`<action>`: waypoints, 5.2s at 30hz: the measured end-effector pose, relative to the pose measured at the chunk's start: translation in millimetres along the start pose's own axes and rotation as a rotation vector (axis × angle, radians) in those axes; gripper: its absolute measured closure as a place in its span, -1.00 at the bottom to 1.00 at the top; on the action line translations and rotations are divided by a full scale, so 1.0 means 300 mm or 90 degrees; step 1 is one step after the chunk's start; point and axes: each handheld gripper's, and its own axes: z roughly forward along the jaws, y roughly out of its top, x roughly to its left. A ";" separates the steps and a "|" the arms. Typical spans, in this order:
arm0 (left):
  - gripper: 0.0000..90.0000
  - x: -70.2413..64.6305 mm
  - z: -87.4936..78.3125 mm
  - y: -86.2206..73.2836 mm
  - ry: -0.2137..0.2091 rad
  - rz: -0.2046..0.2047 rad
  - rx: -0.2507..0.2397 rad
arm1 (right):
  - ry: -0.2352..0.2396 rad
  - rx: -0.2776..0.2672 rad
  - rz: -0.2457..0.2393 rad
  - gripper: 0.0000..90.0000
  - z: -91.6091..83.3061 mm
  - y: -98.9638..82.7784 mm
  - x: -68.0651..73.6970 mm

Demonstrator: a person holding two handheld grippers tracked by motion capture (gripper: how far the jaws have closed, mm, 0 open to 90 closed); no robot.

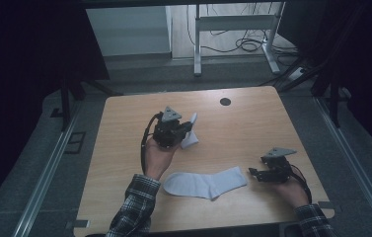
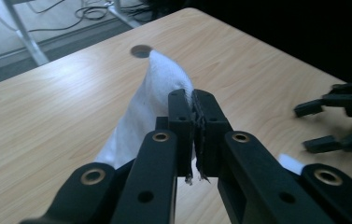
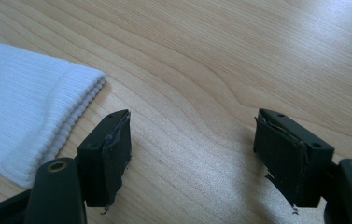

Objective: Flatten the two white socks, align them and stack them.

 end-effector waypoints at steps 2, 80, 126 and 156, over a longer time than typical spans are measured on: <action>0.93 -0.024 0.008 0.015 -0.013 0.004 -0.005 | 0.000 0.000 0.000 -0.37 0.000 0.000 0.000; 0.92 0.109 0.115 -0.100 0.075 -0.046 0.048 | 0.161 0.010 -0.091 0.39 0.235 0.313 0.318; 0.92 0.196 0.138 -0.268 0.131 -0.077 0.128 | 0.089 0.051 -0.101 0.70 0.096 0.219 0.084; 0.32 0.268 0.154 -0.390 0.176 -0.102 0.118 | 0.022 0.009 0.031 0.32 0.190 0.273 0.059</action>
